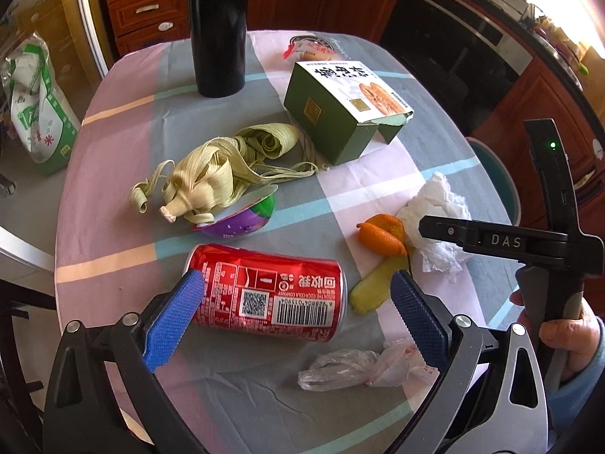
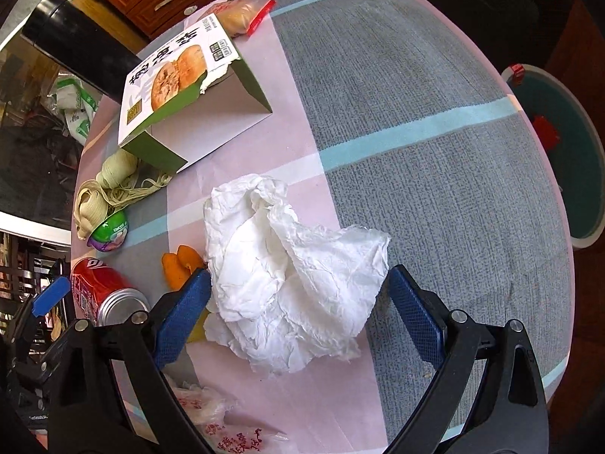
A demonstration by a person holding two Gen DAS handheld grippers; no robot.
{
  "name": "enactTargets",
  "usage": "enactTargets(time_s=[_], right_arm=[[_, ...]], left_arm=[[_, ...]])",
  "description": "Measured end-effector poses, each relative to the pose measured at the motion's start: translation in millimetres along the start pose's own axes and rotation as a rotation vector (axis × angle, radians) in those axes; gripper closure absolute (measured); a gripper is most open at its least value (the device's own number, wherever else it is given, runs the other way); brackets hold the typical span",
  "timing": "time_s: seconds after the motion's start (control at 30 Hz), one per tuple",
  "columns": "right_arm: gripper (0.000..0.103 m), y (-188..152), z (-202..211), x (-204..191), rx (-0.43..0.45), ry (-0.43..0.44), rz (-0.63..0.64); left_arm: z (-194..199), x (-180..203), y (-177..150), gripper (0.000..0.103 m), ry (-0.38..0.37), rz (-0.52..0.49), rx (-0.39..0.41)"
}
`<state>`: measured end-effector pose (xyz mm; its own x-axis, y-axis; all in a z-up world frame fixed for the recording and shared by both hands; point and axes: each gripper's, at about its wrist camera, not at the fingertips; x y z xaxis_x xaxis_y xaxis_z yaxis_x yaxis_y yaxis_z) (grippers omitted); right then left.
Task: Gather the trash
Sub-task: 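Grasp the white tissue with the right tool while the left tool grasps the clear plastic bag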
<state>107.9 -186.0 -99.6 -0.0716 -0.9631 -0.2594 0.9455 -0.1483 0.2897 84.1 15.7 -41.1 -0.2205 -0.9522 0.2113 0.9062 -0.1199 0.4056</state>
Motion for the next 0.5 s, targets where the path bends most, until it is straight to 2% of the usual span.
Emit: enactTargets(time_s=[0.03,0.07,0.1,0.13,0.17,0.2,0.23,0.37,0.5], right_arm=[[0.022,-1,1,-2,0.004,-0.002,0.014],[0.024,-2,2,-3,0.007,-0.002,0.029],[0.035,-4,3,-5,0.007,-0.001,0.045],[0.050,-5,4,-6,0.006,0.001,0.059],[0.074,-8,4,-6,-0.002,0.019,0.065],[0.085,-11,5,-5,-0.009,0.033,0.063],[0.089,-14,7,-4,-0.005,0.040,0.065],[0.090,-26,22,5,0.023,0.054,0.068],[0.090,-41,38,24,0.057,0.053,0.054]], left_arm=[[1,0,-2,0.004,-0.001,0.007,-0.001],[2,0,-3,0.004,-0.001,0.013,-0.001],[3,1,-4,0.004,0.000,0.017,0.000],[4,3,-6,0.004,0.001,0.021,0.001],[5,4,-7,0.004,0.002,0.024,0.003],[6,6,-8,0.004,0.002,0.026,0.005],[8,9,-9,0.004,0.003,0.025,0.006],[14,22,-20,0.004,0.007,0.020,0.016],[8,31,-39,0.004,0.011,0.038,-0.008]])
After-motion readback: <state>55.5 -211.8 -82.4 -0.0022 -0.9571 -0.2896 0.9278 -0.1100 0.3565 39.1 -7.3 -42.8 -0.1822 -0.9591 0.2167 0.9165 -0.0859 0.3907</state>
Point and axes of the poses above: each gripper's, at about its wrist camera, not at the fingertips, and z roughly against the way its jaws point, x to its right, y to its top, and after that the axes turned 8 degrees about z, right-handed
